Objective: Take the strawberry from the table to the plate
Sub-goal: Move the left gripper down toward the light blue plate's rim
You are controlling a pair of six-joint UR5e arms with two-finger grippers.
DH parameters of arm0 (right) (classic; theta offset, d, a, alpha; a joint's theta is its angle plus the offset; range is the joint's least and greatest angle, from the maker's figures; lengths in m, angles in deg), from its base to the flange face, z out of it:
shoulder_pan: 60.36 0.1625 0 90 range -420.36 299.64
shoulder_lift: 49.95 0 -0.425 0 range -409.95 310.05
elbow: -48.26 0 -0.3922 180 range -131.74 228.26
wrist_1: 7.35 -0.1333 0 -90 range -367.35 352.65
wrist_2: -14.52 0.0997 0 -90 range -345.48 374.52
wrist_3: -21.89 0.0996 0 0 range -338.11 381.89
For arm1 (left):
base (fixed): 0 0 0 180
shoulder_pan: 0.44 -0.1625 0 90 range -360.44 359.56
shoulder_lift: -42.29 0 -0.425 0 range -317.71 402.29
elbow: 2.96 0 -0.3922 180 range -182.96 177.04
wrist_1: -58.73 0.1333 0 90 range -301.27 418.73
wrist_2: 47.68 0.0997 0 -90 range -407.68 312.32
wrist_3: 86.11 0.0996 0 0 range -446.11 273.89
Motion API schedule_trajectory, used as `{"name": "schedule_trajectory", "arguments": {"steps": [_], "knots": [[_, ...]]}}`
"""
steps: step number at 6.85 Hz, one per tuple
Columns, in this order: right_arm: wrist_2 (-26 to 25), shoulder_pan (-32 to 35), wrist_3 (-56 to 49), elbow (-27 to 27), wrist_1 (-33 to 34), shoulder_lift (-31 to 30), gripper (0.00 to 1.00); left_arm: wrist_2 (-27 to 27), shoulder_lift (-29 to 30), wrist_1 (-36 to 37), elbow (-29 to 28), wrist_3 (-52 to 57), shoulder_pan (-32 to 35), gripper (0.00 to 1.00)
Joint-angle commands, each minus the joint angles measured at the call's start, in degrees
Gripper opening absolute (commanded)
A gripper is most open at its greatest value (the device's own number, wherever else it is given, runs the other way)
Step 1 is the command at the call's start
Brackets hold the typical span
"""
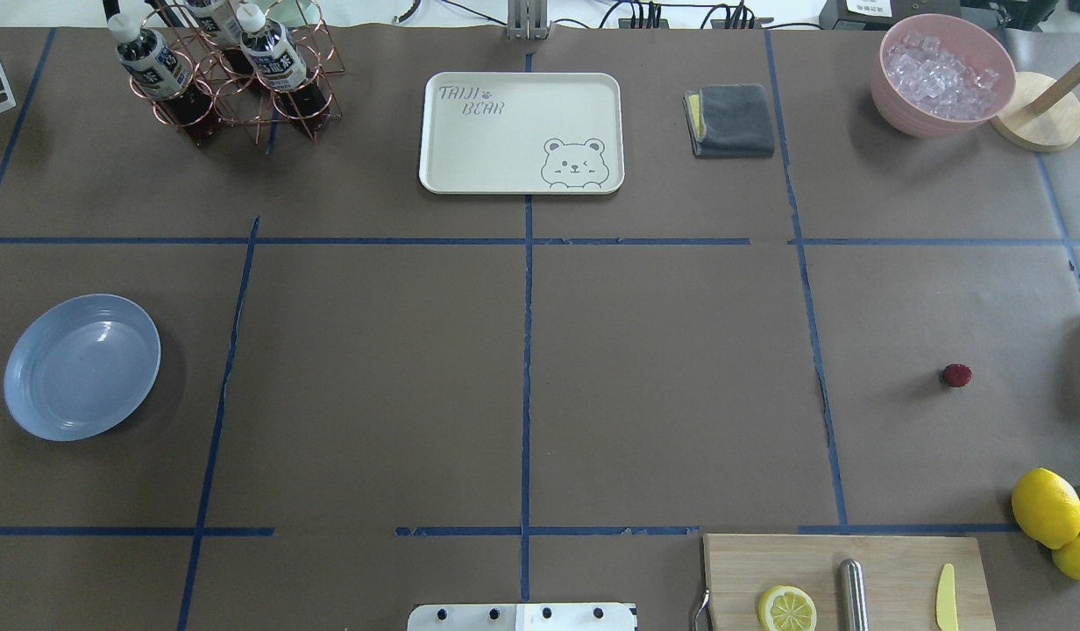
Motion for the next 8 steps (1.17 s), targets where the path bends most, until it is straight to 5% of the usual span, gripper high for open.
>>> {"name": "schedule_trajectory", "arguments": {"steps": [1,3,4,7,8], "knots": [[0.0,-0.1,0.1,0.2,-0.1,0.2,1.0,-0.2,-0.2,-0.1,0.0,0.0,-0.8,1.0],[0.0,-0.1,0.0,-0.2,0.0,-0.1,1.0,-5.3,-1.2,-1.9,-1.6,0.0,-0.9,1.0],[0.1,-0.1,-0.2,-0.3,0.0,-0.3,1.0,-8.1,-1.0,-8.4,-1.7,-0.6,-5.3,1.0],[2.0,-0.2,-0.6,-0.2,-0.6,-0.2,1.0,-7.0,0.2,-23.4,-8.8,-9.8,-22.1,1.0],[2.0,-0.3,-0.5,-1.6,-3.6,-0.2,1.0,-0.1,0.9,-27.1,-10.9,-11.7,-23.3,1.0]]}}
